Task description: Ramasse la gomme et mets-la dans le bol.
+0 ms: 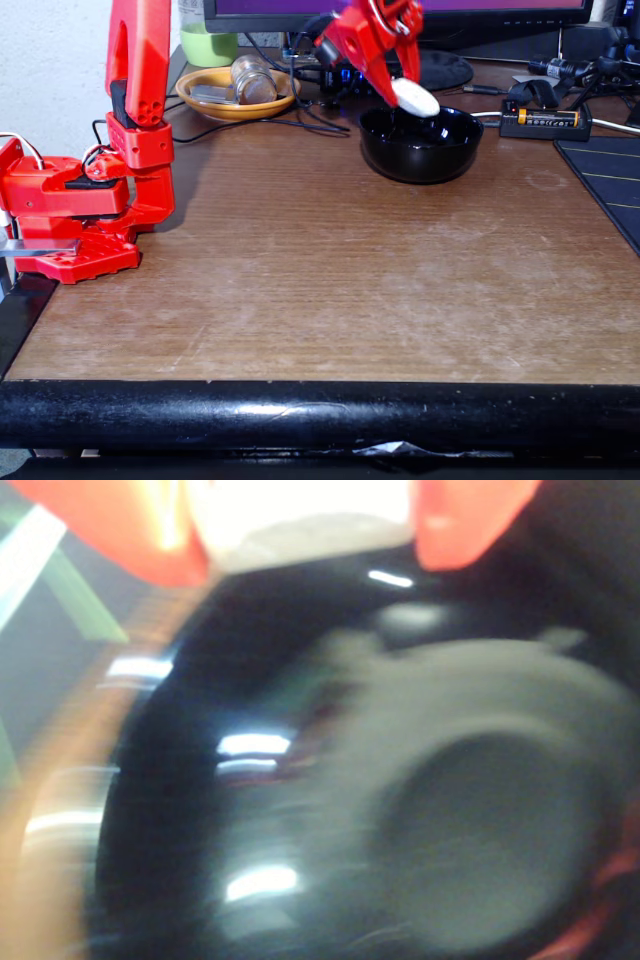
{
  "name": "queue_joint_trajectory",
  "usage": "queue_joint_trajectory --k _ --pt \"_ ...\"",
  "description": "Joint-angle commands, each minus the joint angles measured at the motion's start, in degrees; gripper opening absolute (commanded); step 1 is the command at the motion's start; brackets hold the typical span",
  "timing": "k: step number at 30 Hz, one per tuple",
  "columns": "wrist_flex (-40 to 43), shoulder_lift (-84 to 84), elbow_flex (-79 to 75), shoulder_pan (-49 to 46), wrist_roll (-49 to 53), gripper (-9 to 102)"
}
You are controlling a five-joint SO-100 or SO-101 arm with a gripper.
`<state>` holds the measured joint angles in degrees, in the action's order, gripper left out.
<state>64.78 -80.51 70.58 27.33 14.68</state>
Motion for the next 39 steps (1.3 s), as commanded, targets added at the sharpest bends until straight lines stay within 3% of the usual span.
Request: queue_joint_trajectory --k 1,12,18,24,28,31,39 --pt "-2.1 -0.9 -4.1 -1.0 0.9 -6" --pt "-3.3 -1.6 -2.5 -1.0 1.5 -6" --pt "-2.9 -2.4 -1.5 -0.6 3.3 10" --pt "-2.5 -3.5 -0.2 -0.6 4.0 14" --pt "-2.3 -4.5 0.5 -0.6 6.2 11" --pt "-2.2 -5.6 0.9 -0.6 6.4 -5" --pt "-2.2 -17.1 7.4 -2.6 5.7 -6"
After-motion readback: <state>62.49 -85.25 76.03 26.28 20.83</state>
